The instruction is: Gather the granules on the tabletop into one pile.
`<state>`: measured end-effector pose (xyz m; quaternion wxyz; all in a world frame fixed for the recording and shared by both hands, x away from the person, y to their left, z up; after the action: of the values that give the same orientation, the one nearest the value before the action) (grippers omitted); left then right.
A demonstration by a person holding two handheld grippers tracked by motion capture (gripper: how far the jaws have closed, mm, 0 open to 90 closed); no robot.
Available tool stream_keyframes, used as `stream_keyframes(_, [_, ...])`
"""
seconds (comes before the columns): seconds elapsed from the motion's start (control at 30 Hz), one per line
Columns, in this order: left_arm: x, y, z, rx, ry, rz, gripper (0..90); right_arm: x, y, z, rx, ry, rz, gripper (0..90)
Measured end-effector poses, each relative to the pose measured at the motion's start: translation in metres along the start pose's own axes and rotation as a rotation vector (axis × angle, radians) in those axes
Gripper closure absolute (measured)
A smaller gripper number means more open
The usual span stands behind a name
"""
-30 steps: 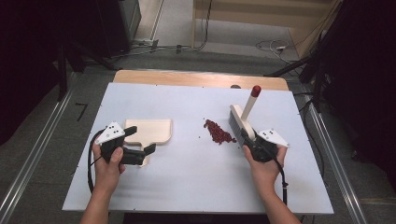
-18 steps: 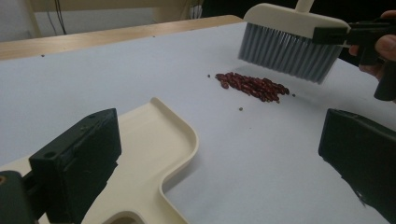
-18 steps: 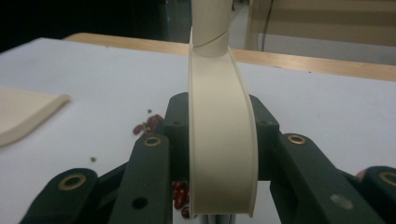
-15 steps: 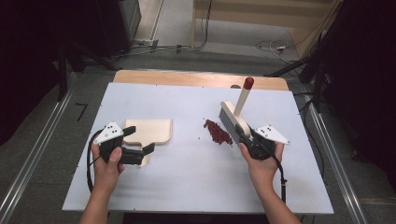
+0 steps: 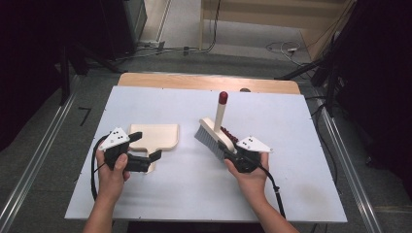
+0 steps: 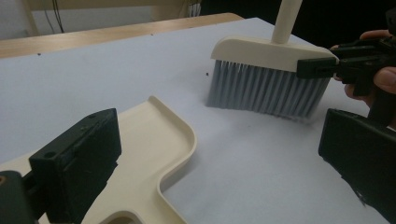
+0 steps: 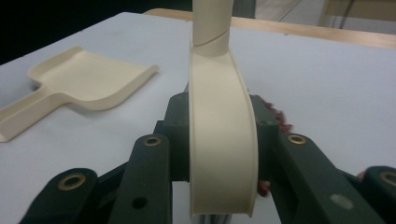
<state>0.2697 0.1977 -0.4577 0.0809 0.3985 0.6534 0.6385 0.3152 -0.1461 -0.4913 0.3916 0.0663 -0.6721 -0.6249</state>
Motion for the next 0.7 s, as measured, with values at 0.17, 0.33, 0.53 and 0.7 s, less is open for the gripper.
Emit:
stream_keyframes(0.17, [0.000, 0.001, 0.000, 0.002, 0.000, -0.003, 0.0, 0.011, -0.004, -0.021, -0.020, -0.050, -0.005, 66.2])
stream_keyframes(0.33, [0.003, 0.003, 0.000, 0.003, 0.003, -0.014, 0.0, 0.019, 0.001, -0.025, -0.009, -0.065, -0.017, 66.3])
stream_keyframes(0.53, [0.007, 0.003, 0.001, 0.010, 0.004, -0.026, 0.0, 0.024, 0.021, -0.024, -0.044, -0.036, -0.064, 66.2])
stream_keyframes(0.7, [0.007, 0.002, 0.002, 0.011, 0.006, -0.024, 0.0, -0.001, 0.031, -0.003, -0.064, -0.048, -0.076, 66.3])
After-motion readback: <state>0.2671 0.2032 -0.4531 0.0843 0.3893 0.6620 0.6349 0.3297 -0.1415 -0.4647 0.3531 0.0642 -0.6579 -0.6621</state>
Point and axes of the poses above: each handheld gripper's, and its own axes: x roughly backward along the jaws, y roughly out of its top, z roughly to its left, the point moved 2 cm from there along -x, roughly forward along the jaws, and after that the axes turned 2 degrees about z, right-handed, at the moved point
